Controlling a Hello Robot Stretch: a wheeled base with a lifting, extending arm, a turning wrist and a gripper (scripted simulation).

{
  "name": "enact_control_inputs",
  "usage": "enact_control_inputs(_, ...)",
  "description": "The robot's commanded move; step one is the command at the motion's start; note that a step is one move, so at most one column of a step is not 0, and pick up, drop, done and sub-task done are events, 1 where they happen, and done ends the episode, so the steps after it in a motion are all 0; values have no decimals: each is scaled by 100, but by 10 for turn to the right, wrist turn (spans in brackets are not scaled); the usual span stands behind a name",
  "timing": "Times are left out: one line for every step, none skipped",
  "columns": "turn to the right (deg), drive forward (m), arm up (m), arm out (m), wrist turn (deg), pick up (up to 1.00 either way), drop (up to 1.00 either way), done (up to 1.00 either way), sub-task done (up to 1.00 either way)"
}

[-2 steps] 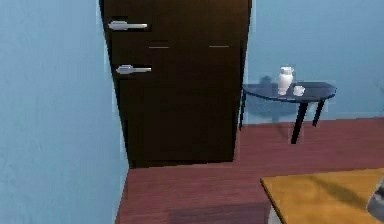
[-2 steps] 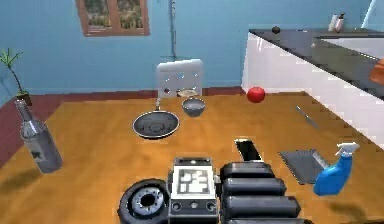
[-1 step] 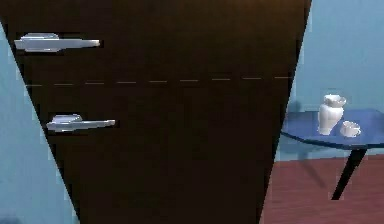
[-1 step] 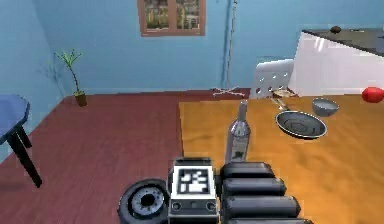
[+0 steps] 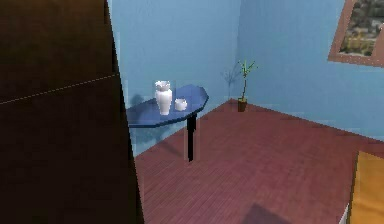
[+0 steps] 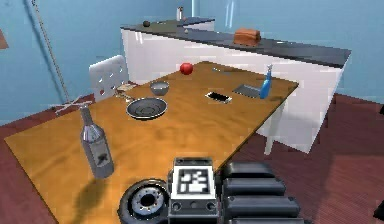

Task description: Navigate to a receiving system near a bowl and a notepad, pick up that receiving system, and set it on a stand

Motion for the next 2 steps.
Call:
enact_control_inputs(90,0,0,0,0,0,0,0,0)
enact_control_inputs(0,20,0,0,0,0,0,0,0)
